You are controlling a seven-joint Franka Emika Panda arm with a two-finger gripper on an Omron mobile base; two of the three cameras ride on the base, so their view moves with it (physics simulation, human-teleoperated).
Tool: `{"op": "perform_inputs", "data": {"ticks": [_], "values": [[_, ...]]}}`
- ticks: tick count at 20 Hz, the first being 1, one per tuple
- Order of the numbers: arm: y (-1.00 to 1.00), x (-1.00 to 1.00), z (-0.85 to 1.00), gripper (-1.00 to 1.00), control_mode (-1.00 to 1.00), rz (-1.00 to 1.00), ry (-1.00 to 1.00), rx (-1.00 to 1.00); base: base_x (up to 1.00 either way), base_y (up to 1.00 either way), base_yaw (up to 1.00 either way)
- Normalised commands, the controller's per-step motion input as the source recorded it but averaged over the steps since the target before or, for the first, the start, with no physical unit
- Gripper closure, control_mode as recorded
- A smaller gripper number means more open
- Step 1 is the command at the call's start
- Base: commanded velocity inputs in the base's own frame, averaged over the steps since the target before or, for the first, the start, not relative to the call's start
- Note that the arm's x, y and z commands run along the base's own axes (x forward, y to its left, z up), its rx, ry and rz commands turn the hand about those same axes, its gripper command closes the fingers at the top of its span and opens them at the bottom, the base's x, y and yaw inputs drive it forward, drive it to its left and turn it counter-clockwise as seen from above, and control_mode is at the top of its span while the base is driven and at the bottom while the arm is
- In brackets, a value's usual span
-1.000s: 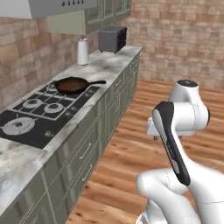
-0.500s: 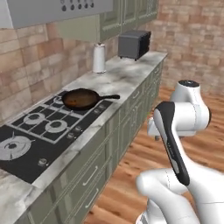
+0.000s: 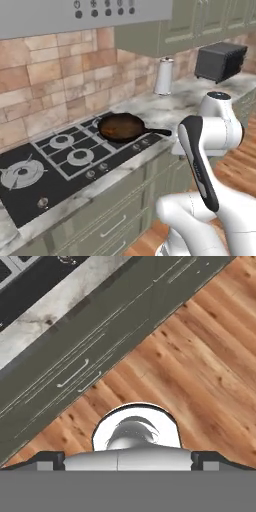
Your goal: Take the chicken drumsticks from the pan and place one on each plate on the dining counter.
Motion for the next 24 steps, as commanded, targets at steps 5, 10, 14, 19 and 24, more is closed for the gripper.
{"op": "perform_inputs", "data": {"ticks": [5,10,14,19,24], "values": [[0.0,0.0,0.0,-1.0,1.0,0.0,0.0,0.0,0.65,-0.33,0.66],[0.0,0.0,0.0,-1.0,1.0,0.0,0.0,0.0,0.28,-0.4,0.64],[0.0,0.0,0.0,-1.0,1.0,0.0,0.0,0.0,0.42,-0.48,0.59],[0.0,0.0,0.0,-1.0,1.0,0.0,0.0,0.0,0.63,-0.52,0.54],[-0.1,-0.01,-0.1,-1.0,-1.0,-0.02,-0.06,0.0,0.14,-0.2,0.2]]}}
